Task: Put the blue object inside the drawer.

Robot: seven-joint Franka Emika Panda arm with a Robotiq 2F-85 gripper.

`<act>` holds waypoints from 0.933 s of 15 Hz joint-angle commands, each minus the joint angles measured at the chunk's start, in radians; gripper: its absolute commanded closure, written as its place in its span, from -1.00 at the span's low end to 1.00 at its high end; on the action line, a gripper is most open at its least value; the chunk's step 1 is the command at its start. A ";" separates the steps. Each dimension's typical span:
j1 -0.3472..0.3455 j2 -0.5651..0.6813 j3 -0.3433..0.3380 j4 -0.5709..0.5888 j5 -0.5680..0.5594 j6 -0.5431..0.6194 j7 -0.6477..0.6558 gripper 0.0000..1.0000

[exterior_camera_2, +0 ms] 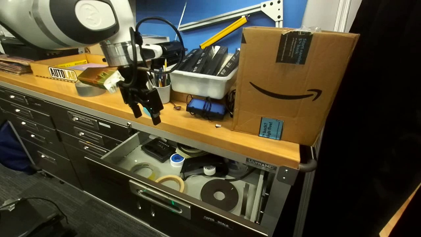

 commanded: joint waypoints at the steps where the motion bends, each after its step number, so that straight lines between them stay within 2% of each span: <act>1: 0.064 0.110 -0.033 0.085 0.110 0.093 -0.099 -1.00; 4: 0.095 0.155 -0.049 0.104 0.206 0.117 -0.198 -1.00; 8: 0.119 0.248 -0.031 0.176 0.265 0.089 -0.221 -1.00; 14: 0.156 0.346 -0.003 0.259 0.151 0.109 -0.039 -1.00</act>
